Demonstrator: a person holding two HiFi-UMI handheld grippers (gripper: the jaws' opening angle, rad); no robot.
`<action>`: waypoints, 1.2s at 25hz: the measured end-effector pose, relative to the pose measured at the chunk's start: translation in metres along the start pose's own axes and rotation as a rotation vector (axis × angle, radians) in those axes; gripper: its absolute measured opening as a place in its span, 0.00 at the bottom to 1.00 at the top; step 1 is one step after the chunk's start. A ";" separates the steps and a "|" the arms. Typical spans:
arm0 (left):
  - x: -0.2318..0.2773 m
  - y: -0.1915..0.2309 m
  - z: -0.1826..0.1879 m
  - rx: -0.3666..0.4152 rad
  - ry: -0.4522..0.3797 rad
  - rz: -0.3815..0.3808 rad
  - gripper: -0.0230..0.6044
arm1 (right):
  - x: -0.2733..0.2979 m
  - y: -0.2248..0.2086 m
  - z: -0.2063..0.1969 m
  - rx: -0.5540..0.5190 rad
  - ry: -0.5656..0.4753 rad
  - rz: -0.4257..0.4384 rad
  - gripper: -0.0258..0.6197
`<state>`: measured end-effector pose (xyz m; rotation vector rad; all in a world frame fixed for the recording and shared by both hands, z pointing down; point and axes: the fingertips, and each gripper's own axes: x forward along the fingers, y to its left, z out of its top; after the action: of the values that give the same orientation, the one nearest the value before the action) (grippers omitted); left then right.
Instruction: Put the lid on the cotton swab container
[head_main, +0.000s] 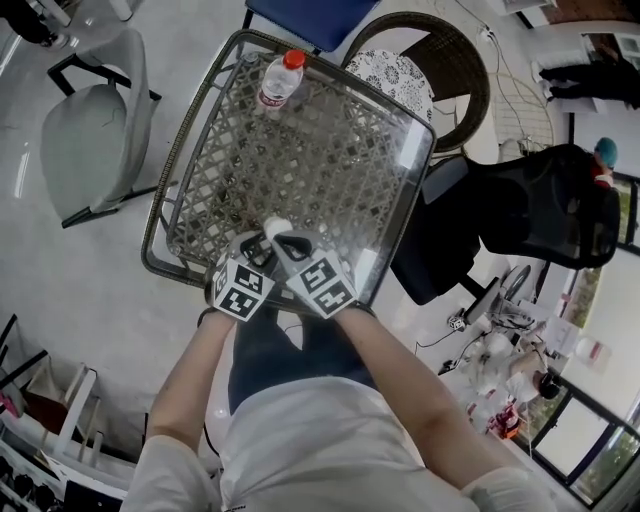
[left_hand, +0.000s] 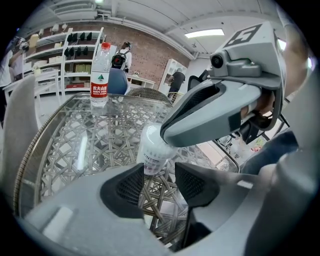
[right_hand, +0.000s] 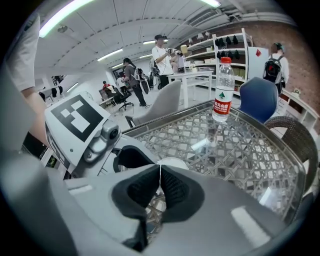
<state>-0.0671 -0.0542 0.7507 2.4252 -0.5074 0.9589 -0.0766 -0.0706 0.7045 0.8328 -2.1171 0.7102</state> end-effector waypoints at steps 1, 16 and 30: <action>-0.002 -0.002 -0.001 0.003 0.002 0.001 0.36 | -0.002 0.002 -0.001 -0.009 0.004 0.011 0.05; -0.045 0.000 0.034 0.017 -0.015 0.138 0.12 | -0.080 -0.026 0.023 0.094 -0.144 -0.020 0.05; -0.104 -0.049 0.142 0.009 -0.221 0.194 0.05 | -0.181 -0.036 0.036 0.137 -0.316 -0.033 0.05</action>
<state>-0.0389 -0.0761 0.5715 2.5396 -0.8310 0.7713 0.0280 -0.0592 0.5483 1.1140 -2.3455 0.7526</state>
